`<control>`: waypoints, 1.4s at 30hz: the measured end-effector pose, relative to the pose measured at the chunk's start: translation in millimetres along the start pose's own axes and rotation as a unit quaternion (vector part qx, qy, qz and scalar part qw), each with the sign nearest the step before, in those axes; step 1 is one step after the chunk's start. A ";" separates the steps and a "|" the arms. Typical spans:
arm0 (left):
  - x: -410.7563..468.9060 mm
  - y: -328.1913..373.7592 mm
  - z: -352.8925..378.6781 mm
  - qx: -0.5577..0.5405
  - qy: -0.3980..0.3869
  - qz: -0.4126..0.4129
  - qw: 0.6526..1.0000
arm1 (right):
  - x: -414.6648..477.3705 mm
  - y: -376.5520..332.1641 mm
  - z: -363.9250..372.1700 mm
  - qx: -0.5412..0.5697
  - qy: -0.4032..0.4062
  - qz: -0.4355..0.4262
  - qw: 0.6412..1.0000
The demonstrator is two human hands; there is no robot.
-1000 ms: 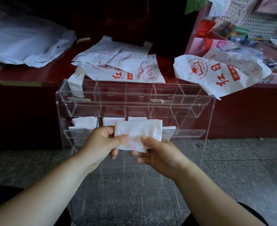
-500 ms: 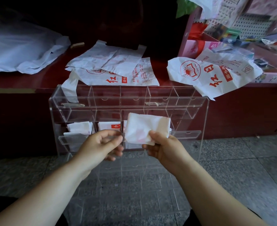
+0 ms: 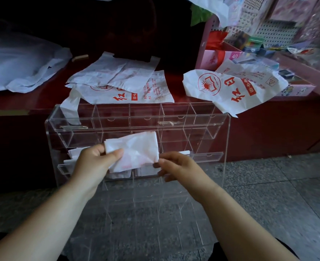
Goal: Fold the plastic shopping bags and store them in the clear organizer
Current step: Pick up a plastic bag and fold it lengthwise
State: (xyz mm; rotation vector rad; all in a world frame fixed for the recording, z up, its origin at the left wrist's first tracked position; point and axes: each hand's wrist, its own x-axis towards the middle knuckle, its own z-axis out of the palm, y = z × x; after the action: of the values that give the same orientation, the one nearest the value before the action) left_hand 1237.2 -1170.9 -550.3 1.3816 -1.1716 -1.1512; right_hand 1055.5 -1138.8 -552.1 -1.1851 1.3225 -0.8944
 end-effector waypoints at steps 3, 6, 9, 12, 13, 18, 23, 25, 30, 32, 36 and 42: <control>4.0 0.6 -3.3 -0.024 0.018 -0.010 1.000 | 2.4 -1.5 -13.8 -0.047 0.082 -0.033 0.995; 5.4 -1.1 0.8 -0.055 0.018 -0.047 0.997 | 5.2 -0.5 -20.0 0.001 0.109 -0.036 0.993; 3.1 4.1 15.2 -0.040 -0.015 -0.031 0.999 | 8.9 -2.1 -19.4 0.045 0.070 -0.066 0.994; 3.4 15.3 33.9 0.012 -0.036 0.026 0.999 | 14.1 -7.2 -21.3 0.050 0.054 -0.109 0.991; 5.2 19.0 39.8 0.025 -0.041 0.037 0.998 | 15.3 -7.9 -23.0 0.033 0.066 -0.116 0.991; 14.5 33.9 65.3 0.048 -0.076 0.042 0.995 | 21.7 -1.4 -38.4 0.021 0.124 -0.113 0.986; 24.7 45.8 80.1 0.198 -0.084 0.164 0.963 | 25.5 -0.4 -47.6 0.037 0.126 -0.097 0.987; 29.8 54.0 80.2 0.258 -0.074 0.222 0.937 | 28.3 2.3 -56.4 -0.044 0.184 -0.084 0.978; 33.5 60.6 86.3 0.387 -0.108 0.276 0.873 | 24.9 11.8 -64.2 -0.341 0.172 -0.066 0.922; 35.4 55.4 92.1 0.434 -0.120 0.270 0.851 | 24.0 12.4 -59.0 -0.408 0.144 -0.058 0.900; 41.8 41.2 101.7 0.502 -0.141 0.257 0.813 | 28.5 17.2 -55.3 -0.477 0.108 -0.037 0.872; 44.9 27.8 119.1 0.511 -0.186 0.219 0.810 | 25.4 15.6 -61.4 -0.449 0.116 -0.031 0.885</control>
State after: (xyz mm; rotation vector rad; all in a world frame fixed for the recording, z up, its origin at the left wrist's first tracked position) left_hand 1120.9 -1228.4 -538.0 1.4963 -2.4727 -0.4027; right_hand 995.2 -1167.7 -565.6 -1.8659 2.0064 -0.4467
